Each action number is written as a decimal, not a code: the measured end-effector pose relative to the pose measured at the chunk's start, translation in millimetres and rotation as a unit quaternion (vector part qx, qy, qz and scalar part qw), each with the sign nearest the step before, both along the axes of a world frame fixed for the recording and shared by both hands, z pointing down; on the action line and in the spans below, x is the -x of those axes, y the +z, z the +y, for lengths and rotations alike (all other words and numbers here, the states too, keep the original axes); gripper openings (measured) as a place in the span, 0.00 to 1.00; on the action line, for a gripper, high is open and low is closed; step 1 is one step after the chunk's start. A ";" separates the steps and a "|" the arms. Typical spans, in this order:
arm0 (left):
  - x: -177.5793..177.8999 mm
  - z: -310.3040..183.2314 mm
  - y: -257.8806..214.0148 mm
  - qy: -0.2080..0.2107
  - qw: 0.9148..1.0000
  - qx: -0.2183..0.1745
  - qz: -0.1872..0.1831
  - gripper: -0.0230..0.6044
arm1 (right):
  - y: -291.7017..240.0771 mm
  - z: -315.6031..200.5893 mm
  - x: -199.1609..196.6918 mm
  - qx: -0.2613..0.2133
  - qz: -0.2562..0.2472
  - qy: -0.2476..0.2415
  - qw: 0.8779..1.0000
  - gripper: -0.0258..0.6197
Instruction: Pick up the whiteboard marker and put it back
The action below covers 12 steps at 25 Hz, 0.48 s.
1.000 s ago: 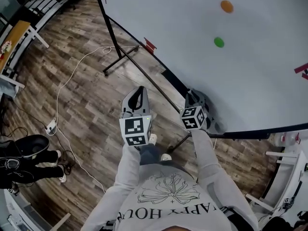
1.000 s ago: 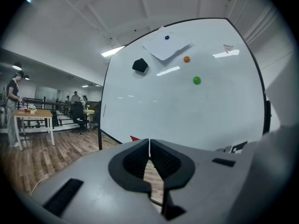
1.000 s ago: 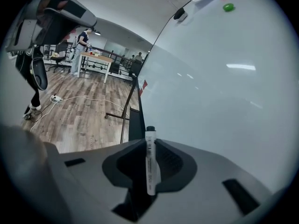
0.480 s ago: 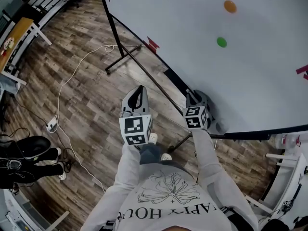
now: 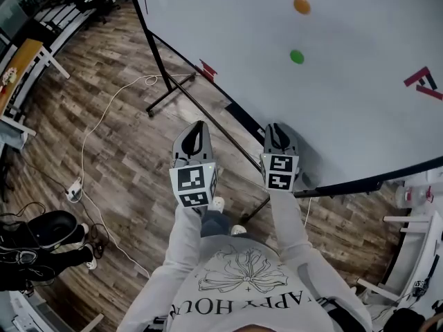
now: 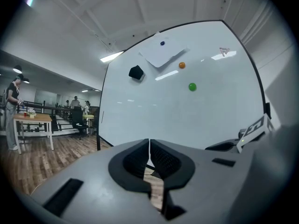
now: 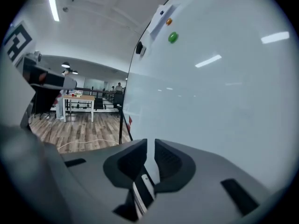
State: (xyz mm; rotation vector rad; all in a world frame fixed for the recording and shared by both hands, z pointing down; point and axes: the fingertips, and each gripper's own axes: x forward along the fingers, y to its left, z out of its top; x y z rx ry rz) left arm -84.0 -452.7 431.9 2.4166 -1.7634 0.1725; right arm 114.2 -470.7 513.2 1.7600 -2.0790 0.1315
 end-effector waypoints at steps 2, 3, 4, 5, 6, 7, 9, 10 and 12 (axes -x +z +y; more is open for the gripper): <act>-4.8 0.0 -5.8 0.002 1.000 -0.007 0.000 0.05 | -19.9 3.8 -1.2 -0.024 -0.013 0.009 1.000 0.11; -6.9 0.3 -8.2 0.002 1.000 -0.010 0.000 0.05 | -28.7 6.2 -1.8 -0.035 -0.021 0.013 0.999 0.10; -8.8 0.8 -10.4 0.002 1.000 -0.012 0.000 0.05 | -36.8 8.9 -2.4 -0.044 -0.031 0.018 0.998 0.10; -10.7 1.3 -12.5 0.003 1.000 -0.014 0.000 0.05 | -44.2 11.6 -3.2 -0.052 -0.042 0.022 0.998 0.10; -12.6 1.9 -14.8 0.003 1.000 -0.016 0.001 0.05 | -50.9 14.2 -4.3 -0.060 -0.051 0.027 0.997 0.10; -14.5 2.4 -17.0 0.004 1.000 -0.019 0.002 0.05 | -57.0 16.6 -5.8 -0.067 -0.058 0.031 0.996 0.09; -18.3 3.2 -21.4 0.006 1.000 -0.025 0.002 0.05 | -66.8 20.7 -9.7 -0.080 -0.066 0.039 0.994 0.09; -19.8 3.5 -23.6 0.007 1.000 -0.028 0.001 0.05 | -70.5 22.4 -11.5 -0.085 -0.069 0.042 0.993 0.09; -22.4 4.2 -27.7 0.008 0.999 -0.033 0.001 0.05 | -76.3 25.6 -14.9 -0.093 -0.075 0.048 0.992 0.09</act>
